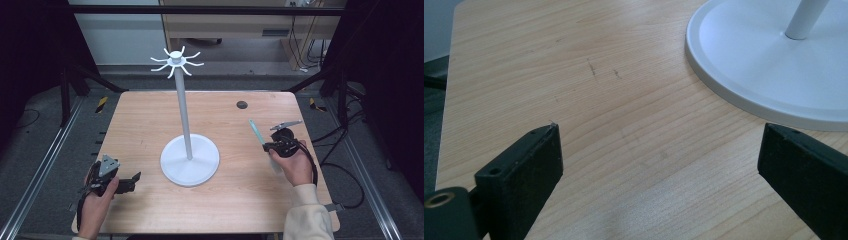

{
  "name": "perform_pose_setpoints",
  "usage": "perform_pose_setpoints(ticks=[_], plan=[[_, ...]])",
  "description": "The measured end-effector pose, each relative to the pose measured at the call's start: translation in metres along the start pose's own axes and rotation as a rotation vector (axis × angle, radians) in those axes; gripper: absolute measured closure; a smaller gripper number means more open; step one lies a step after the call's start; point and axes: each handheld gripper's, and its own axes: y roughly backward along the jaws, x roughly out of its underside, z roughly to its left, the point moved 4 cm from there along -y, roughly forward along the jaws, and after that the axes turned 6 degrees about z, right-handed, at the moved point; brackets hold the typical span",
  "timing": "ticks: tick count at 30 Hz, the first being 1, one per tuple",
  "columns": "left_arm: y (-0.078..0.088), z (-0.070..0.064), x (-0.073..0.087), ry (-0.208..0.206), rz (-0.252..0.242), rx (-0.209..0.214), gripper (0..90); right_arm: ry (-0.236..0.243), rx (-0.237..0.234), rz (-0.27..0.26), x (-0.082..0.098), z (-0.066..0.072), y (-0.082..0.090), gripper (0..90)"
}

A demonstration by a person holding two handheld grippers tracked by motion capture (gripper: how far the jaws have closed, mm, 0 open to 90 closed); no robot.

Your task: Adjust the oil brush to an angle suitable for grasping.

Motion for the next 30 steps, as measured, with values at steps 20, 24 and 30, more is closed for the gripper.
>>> perform_pose_setpoints(ticks=[20, 24, 30], plan=[[0.001, 0.002, 0.0, 0.006, -0.005, -0.009, 3.7, 0.033, -0.116, -0.336, -0.037, 0.035, 0.061, 82.7], [0.001, 0.002, 0.0, 0.006, -0.006, -0.01, 3.7, 0.043, -0.119, -0.357, -0.04, 0.039, 0.068, 82.7], [0.001, 0.002, 0.0, 0.007, -0.005, -0.01, 3.5, 0.048, -0.143, -0.42, -0.044, 0.045, 0.083, 82.7]])
